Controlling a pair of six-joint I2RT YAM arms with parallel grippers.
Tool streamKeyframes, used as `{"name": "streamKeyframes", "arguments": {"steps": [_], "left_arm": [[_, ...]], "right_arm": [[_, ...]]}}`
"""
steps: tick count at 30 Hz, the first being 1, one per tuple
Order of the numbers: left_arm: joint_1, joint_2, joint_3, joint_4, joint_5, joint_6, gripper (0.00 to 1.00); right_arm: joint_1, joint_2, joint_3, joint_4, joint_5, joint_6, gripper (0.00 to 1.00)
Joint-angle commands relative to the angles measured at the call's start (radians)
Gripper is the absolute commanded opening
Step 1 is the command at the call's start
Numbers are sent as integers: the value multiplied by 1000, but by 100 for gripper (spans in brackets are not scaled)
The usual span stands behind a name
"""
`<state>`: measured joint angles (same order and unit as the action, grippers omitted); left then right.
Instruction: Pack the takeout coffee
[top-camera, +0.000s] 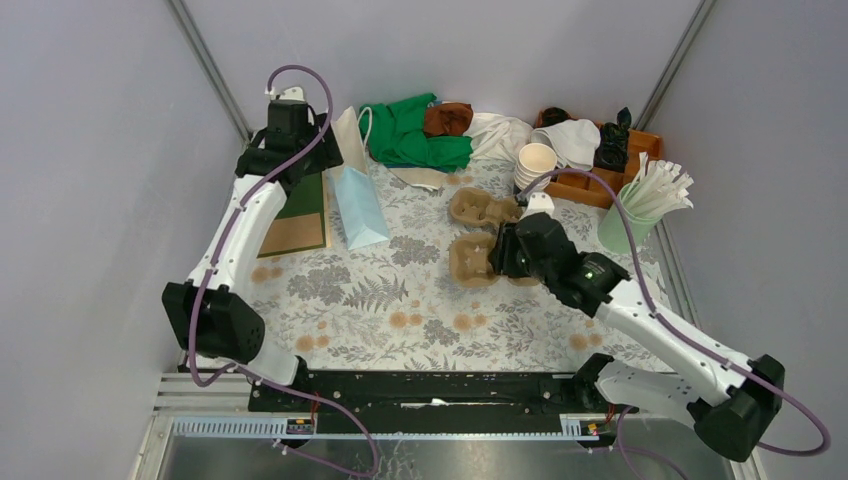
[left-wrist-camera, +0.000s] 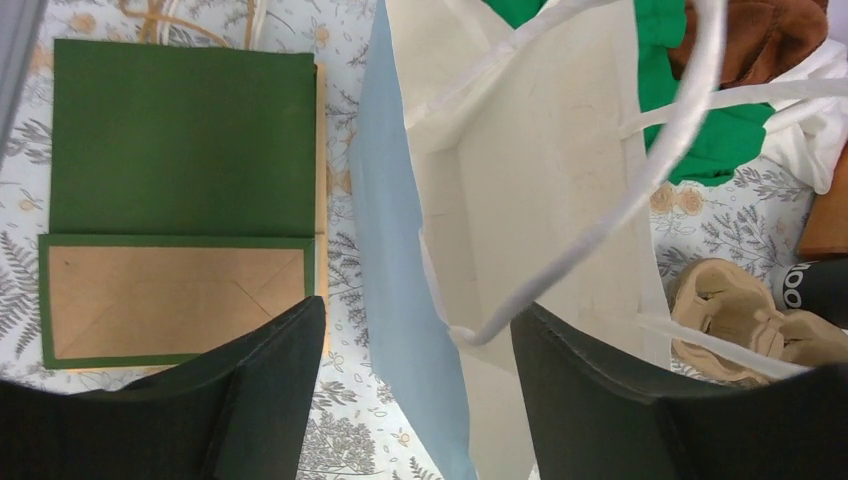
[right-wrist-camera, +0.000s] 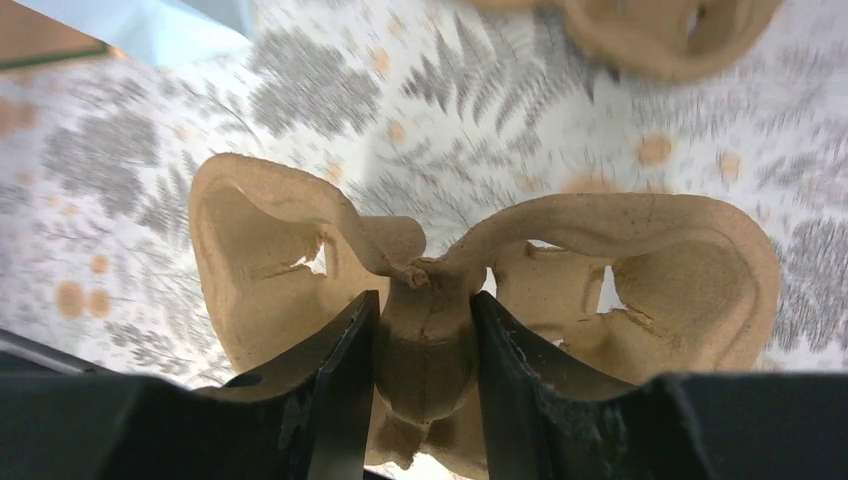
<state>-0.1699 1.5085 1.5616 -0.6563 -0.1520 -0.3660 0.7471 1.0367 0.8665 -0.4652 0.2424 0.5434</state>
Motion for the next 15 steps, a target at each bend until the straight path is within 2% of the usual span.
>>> {"name": "streamKeyframes", "arguments": {"steps": [1, 4, 6, 9, 11, 15], "left_arm": [[9, 16, 23, 14, 25, 2, 67], [7, 22, 23, 3, 28, 15, 55], [7, 26, 24, -11, 36, 32, 44], [6, 25, 47, -61, 68, 54, 13], [6, 3, 54, -86, 95, 65, 1], [-4, -70, 37, -112, 206, 82, 0]], "right_arm": [[11, -76, 141, 45, -24, -142, 42], [11, -96, 203, 53, -33, -171, 39], [11, -93, 249, 59, -65, -198, 37], [11, -72, 335, 68, -133, -227, 35], [11, -48, 395, 73, -195, -236, 35], [11, 12, 523, 81, -323, -253, 35]]}}
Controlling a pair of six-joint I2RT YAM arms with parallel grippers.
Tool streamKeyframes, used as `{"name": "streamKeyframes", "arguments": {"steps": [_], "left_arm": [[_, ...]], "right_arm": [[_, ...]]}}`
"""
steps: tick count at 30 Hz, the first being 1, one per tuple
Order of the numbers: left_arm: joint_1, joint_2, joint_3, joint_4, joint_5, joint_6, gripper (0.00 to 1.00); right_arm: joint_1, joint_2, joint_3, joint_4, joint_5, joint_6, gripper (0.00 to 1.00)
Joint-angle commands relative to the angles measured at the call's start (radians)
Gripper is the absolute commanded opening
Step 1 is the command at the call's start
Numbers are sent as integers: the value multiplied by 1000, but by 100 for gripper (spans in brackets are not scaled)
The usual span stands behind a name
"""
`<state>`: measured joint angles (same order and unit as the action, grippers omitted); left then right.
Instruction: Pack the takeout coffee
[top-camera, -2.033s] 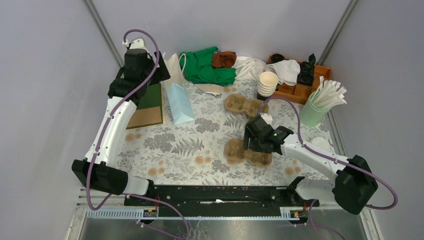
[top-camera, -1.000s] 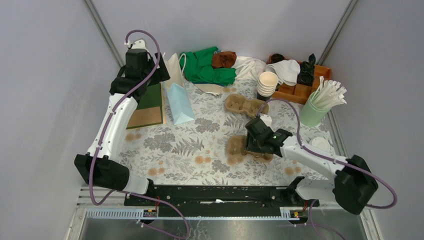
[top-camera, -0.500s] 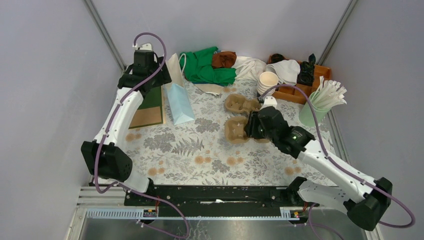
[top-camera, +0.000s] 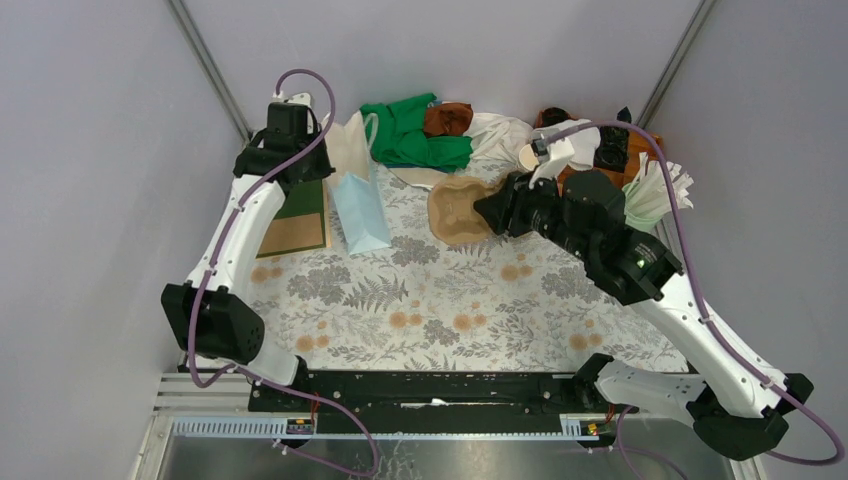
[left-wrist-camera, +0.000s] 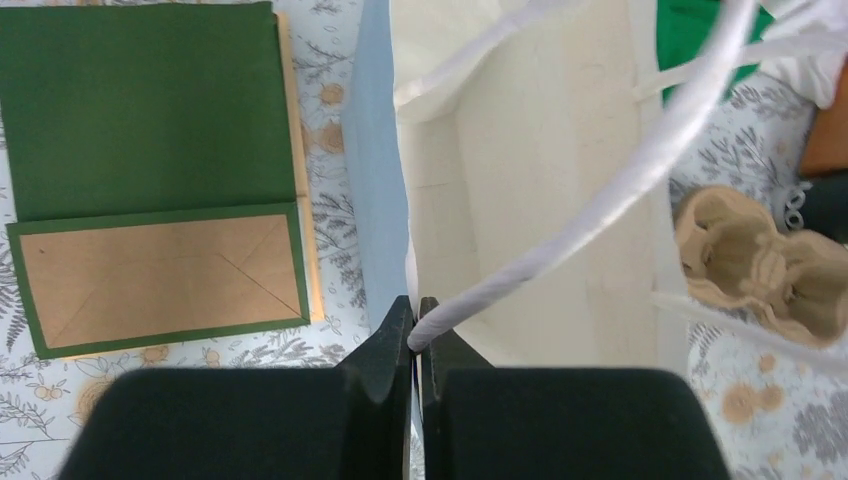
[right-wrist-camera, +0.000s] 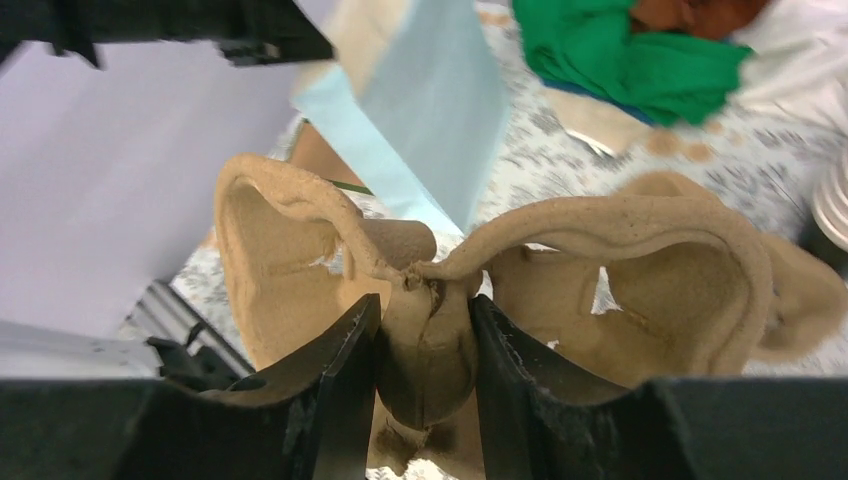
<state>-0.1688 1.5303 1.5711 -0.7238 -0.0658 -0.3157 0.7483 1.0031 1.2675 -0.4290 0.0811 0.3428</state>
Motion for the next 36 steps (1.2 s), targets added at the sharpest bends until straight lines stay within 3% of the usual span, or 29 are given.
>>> {"name": "streamKeyframes", "arguments": {"steps": [1, 8, 18, 36], "left_arm": [[-14, -108, 21, -51, 139, 33, 0], [-87, -194, -33, -90, 269, 50, 0], [-251, -207, -115, -109, 374, 98, 0], [-294, -203, -143, -108, 391, 150, 0]], "right_arm": [[10, 63, 149, 47, -193, -55, 35], [10, 165, 298, 118, -476, -56, 35], [10, 319, 523, 153, -653, 0, 33], [7, 557, 509, 256, -964, 158, 32]]}}
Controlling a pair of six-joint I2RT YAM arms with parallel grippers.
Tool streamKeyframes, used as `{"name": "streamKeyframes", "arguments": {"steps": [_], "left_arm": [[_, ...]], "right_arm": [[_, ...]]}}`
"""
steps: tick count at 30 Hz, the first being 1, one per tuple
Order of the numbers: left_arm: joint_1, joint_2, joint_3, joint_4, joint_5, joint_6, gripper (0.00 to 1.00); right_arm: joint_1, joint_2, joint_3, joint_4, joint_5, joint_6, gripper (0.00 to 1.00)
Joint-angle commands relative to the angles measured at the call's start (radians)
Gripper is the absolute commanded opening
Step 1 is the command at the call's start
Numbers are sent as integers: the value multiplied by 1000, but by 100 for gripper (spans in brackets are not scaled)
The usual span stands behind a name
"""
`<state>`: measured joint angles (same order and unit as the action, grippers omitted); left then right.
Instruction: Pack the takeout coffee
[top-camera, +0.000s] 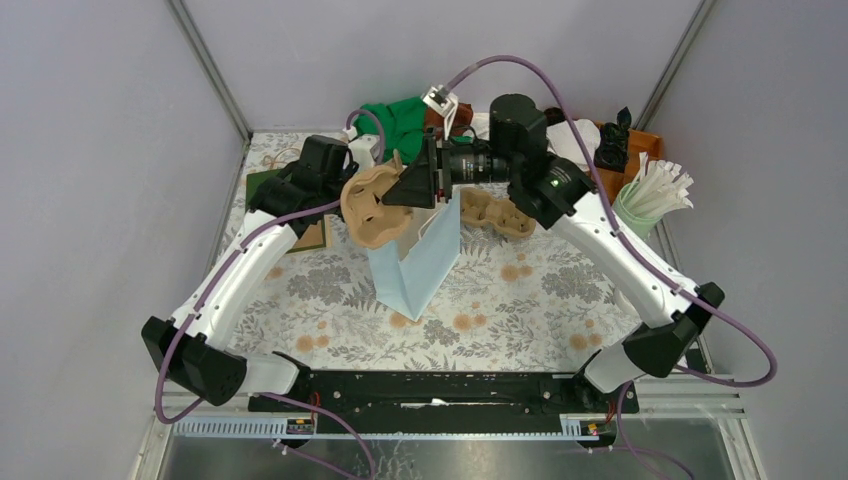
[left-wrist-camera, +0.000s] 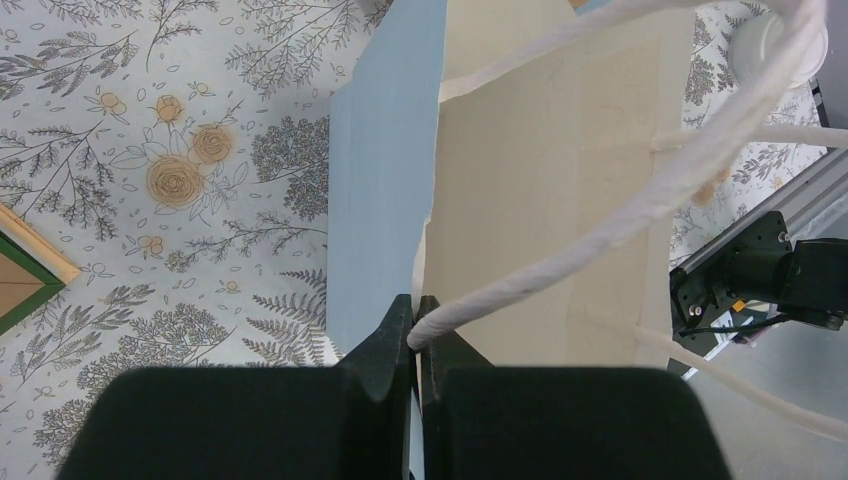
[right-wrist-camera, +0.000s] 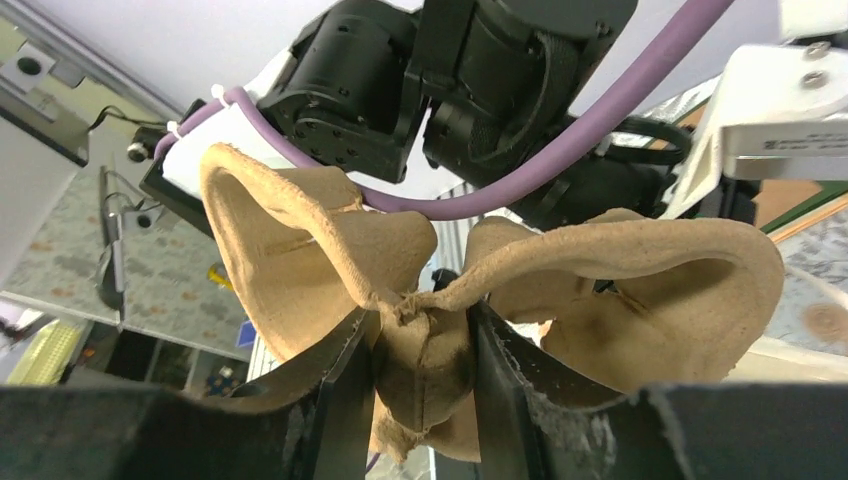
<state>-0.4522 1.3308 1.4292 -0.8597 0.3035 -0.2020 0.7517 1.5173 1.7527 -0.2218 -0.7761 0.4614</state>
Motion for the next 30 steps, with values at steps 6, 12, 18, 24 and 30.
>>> {"name": "streamKeyframes", "arguments": {"steps": [6, 12, 18, 24, 30], "left_arm": [[-8, -51, -41, 85, -25, 14, 0], [13, -44, -60, 111, 17, 4, 0], [32, -46, -78, 120, 39, 10, 0], [35, -57, -81, 120, 58, 29, 0], [35, -77, -94, 120, 70, 56, 0]], "right_arm": [[-28, 107, 30, -21, -165, 28, 32], [-73, 51, -54, 47, -210, 44, 32], [-133, -57, -135, 151, -191, 61, 33], [-139, -46, -132, 176, -178, 68, 33], [-141, 31, -123, 201, -260, 116, 33]]}}
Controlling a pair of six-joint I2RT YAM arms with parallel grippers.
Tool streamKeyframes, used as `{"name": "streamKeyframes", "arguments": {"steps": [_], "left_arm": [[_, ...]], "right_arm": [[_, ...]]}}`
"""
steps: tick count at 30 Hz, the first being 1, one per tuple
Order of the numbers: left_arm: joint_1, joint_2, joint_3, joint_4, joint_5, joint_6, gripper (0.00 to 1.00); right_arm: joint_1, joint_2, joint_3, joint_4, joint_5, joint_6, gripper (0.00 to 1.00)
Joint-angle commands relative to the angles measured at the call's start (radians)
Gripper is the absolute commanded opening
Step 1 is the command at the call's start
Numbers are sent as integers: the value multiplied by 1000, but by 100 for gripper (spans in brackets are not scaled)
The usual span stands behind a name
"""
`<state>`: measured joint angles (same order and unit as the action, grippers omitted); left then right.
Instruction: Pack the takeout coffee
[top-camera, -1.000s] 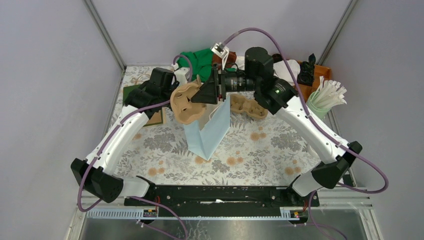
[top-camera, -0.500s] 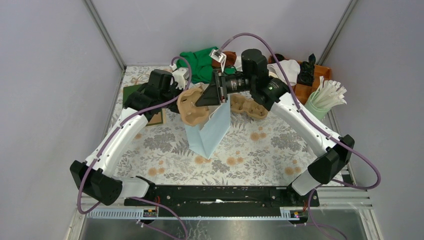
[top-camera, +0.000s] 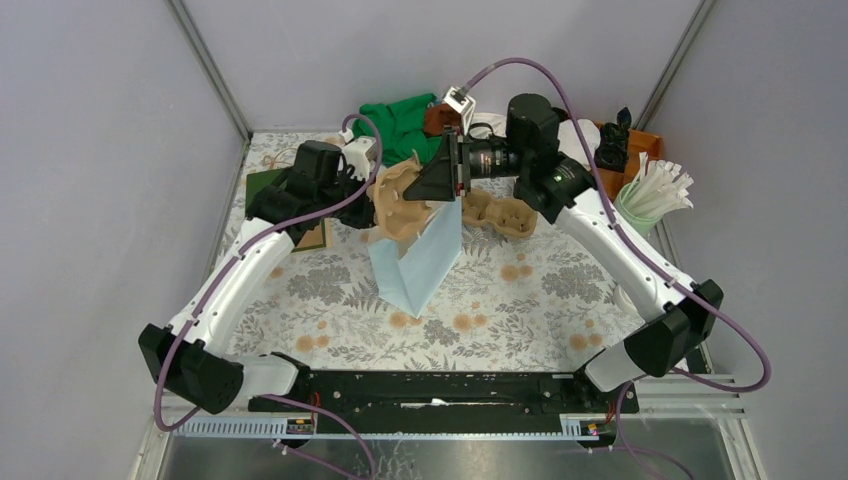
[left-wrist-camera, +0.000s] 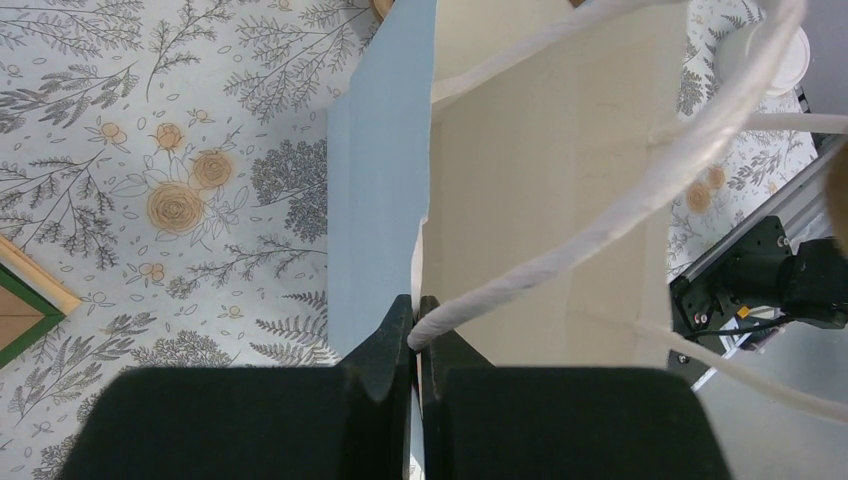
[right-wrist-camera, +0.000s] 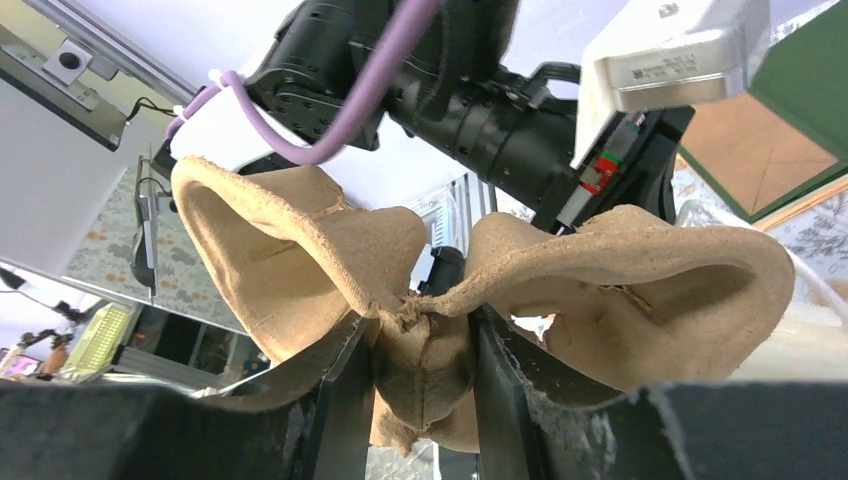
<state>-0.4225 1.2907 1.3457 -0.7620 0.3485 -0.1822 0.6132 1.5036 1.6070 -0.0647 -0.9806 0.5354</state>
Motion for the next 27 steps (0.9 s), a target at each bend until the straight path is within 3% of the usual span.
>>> {"name": "streamKeyframes", "arguments": {"steps": [1, 16, 21, 27], "left_arm": [[6, -40, -11, 24, 29, 38, 0], [46, -56, -25, 44, 56, 16, 0], [95, -61, -37, 60, 141, 3, 0], [96, -78, -39, 63, 152, 18, 0]], "right_arm": [[-2, 52, 21, 44, -61, 43, 33], [-7, 55, -82, -18, -42, -8, 32], [-17, 38, -112, -26, -30, -28, 32], [-21, 114, 9, -258, 43, -128, 32]]}}
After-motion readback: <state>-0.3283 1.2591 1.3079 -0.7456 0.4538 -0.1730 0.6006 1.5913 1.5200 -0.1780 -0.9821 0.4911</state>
